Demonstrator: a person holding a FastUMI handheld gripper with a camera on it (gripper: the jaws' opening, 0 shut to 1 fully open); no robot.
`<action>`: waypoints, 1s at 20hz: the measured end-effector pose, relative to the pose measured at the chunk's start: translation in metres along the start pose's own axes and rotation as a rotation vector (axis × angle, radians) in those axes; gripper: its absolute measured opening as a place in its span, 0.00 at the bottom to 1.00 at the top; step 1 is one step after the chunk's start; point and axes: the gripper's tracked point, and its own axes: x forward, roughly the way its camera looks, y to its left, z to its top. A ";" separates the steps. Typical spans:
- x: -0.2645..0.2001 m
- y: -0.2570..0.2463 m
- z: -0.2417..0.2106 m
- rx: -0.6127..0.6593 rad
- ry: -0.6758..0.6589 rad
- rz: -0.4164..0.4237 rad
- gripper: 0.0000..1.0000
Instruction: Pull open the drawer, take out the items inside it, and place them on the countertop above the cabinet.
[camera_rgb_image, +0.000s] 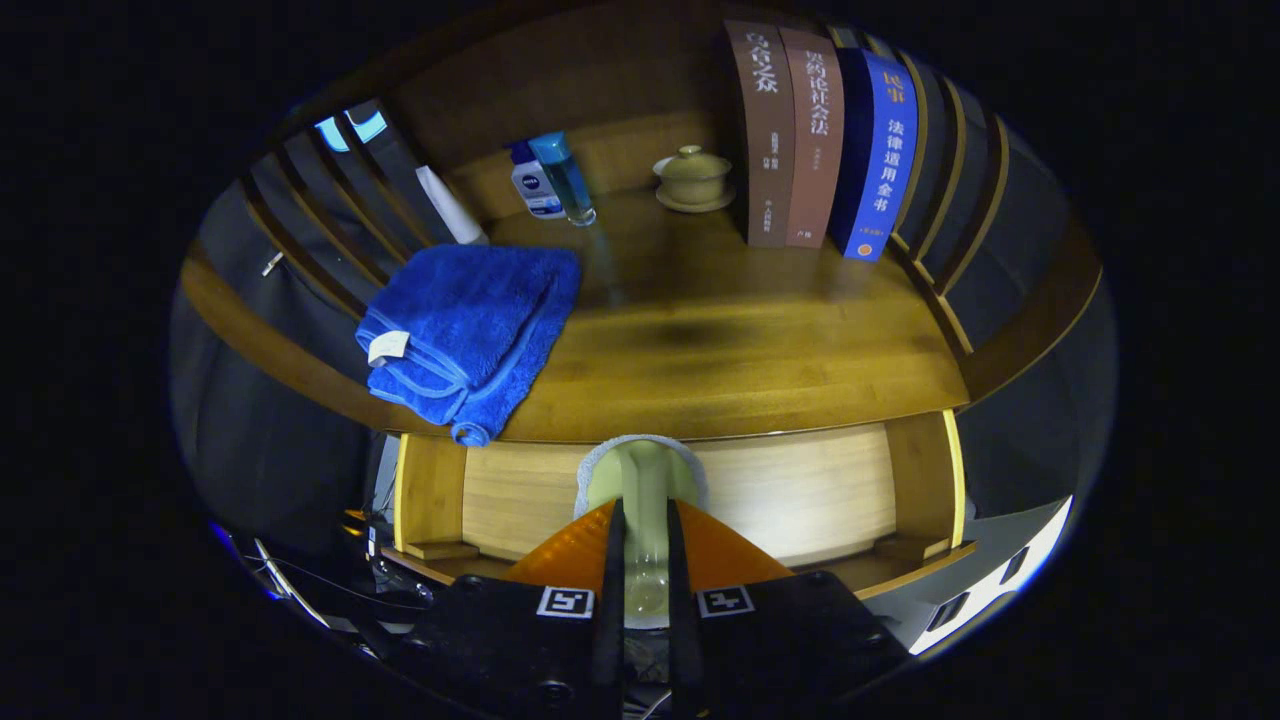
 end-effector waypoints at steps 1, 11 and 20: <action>-0.002 0.001 0.009 -0.002 -0.018 -0.004 0.23; 0.061 -0.007 0.098 -0.024 -0.112 -0.106 0.23; 0.090 -0.013 0.120 -0.044 -0.126 -0.153 0.23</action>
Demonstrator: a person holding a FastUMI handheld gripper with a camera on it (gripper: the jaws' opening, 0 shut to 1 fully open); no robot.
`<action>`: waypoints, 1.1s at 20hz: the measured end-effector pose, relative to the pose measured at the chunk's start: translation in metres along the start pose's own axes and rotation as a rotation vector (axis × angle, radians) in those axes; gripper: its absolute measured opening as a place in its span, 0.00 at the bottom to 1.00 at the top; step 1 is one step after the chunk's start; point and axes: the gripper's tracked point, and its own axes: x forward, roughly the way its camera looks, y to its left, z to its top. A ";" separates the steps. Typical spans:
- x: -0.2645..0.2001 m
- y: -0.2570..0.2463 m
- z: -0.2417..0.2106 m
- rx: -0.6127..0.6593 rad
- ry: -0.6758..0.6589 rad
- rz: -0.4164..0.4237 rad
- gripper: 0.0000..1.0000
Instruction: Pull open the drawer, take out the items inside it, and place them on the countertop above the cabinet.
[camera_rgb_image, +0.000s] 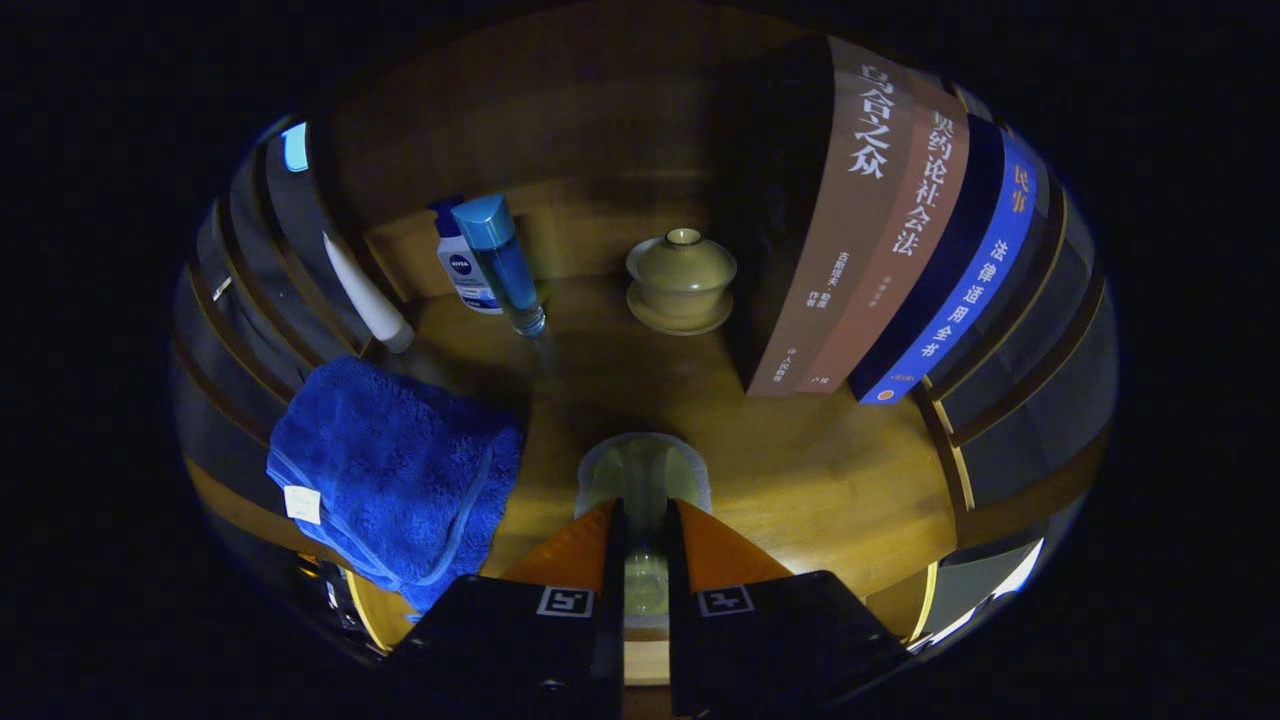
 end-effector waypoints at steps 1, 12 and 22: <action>0.001 -0.001 0.001 -0.006 -0.003 -0.001 0.23; -0.003 -0.003 0.001 0.014 -0.022 0.013 0.65; -0.028 -0.006 0.000 0.023 -0.120 0.049 1.00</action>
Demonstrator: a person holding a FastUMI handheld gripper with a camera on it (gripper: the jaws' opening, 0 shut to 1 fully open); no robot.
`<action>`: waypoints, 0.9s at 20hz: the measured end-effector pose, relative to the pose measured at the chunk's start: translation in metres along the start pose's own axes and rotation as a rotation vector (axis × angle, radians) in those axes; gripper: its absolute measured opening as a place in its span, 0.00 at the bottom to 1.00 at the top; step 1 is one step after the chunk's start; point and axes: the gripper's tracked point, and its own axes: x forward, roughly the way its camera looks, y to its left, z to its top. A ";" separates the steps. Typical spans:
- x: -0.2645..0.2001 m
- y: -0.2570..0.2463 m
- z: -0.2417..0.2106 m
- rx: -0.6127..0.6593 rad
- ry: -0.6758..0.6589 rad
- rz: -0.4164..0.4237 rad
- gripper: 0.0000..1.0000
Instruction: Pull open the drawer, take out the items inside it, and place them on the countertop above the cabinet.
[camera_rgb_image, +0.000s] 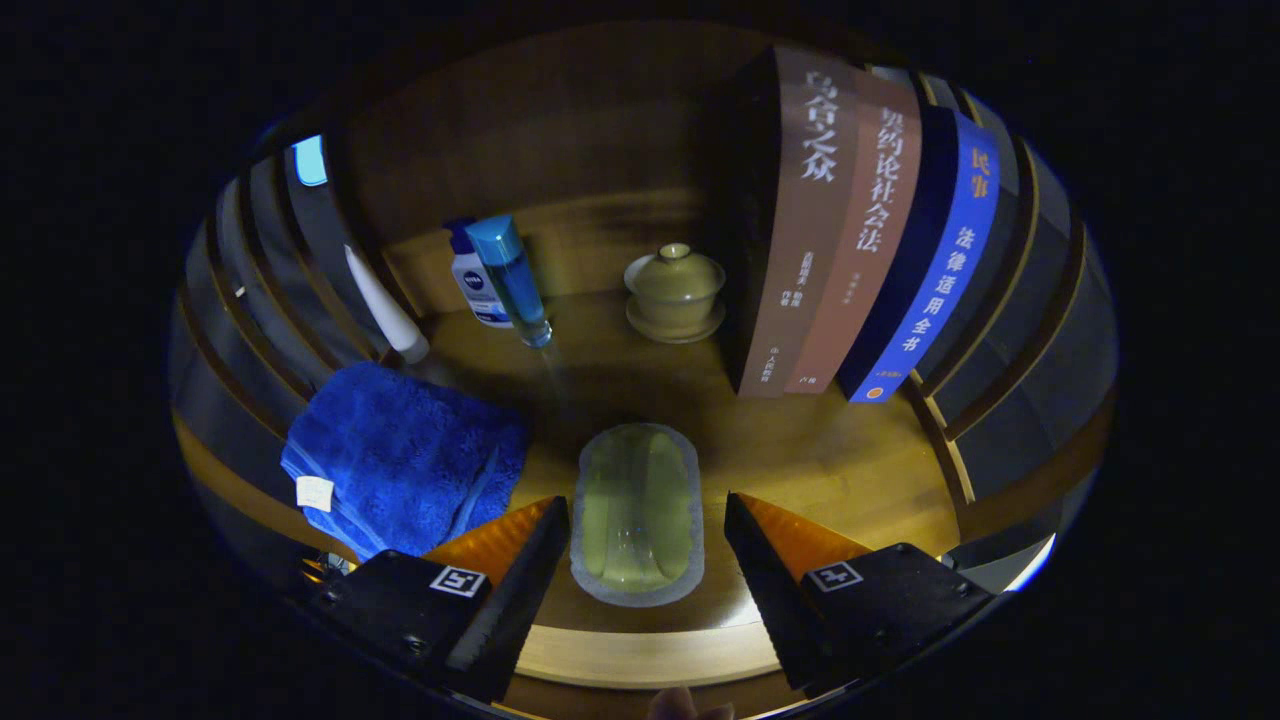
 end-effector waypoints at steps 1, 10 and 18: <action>-0.010 0.002 0.004 -0.006 -0.044 0.011 1.00; -0.126 0.016 -0.012 0.028 -0.482 0.154 1.00; -0.202 0.021 -0.079 0.034 -0.763 0.149 0.99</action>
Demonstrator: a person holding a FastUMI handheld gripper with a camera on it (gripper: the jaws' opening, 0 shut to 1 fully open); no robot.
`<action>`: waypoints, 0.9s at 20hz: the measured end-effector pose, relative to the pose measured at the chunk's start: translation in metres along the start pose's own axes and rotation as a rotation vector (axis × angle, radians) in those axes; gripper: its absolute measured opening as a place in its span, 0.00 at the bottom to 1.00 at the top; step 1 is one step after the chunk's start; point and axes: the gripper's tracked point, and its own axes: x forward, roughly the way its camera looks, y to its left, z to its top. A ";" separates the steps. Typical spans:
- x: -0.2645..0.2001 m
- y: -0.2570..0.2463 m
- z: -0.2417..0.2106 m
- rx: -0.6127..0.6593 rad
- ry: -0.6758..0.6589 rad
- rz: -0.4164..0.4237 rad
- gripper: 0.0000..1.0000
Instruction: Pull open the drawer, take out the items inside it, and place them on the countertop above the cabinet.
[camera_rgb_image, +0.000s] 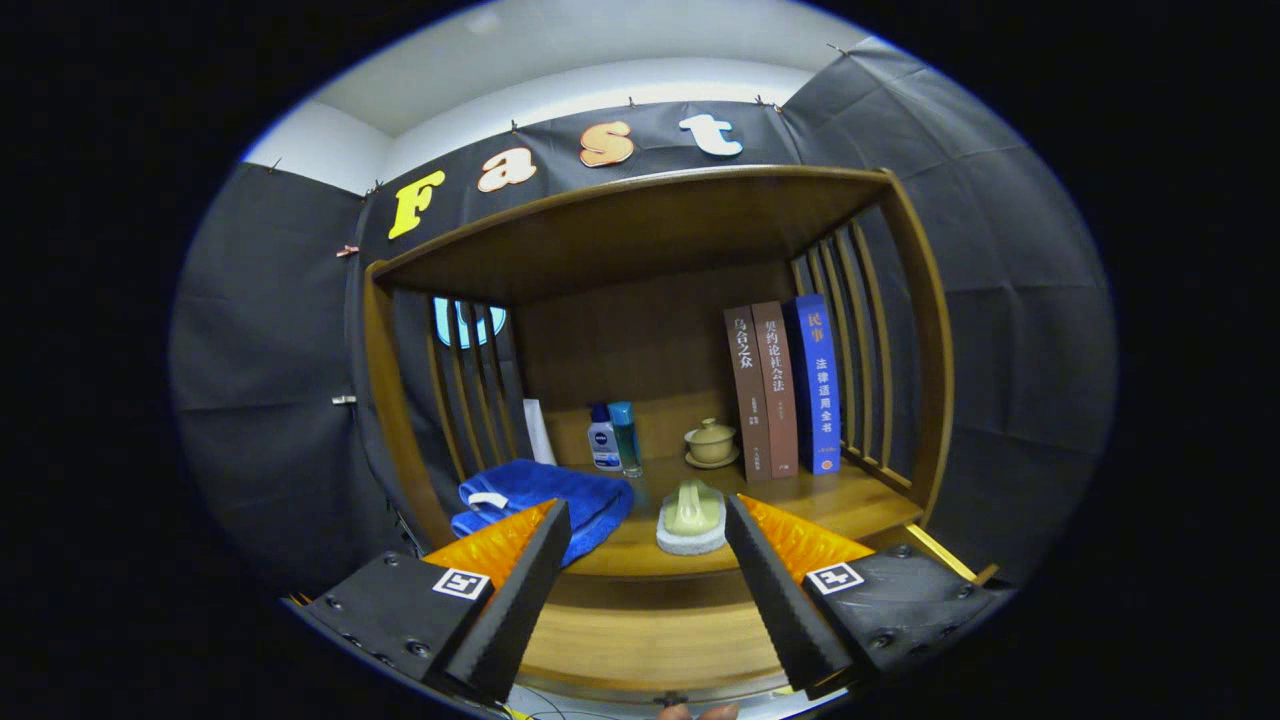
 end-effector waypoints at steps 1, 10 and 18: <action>-0.010 0.003 -0.002 -0.020 -0.021 -0.009 0.99; -0.059 -0.004 -0.102 -0.093 0.002 -0.062 0.99; -0.063 -0.016 -0.179 -0.136 0.082 -0.095 1.00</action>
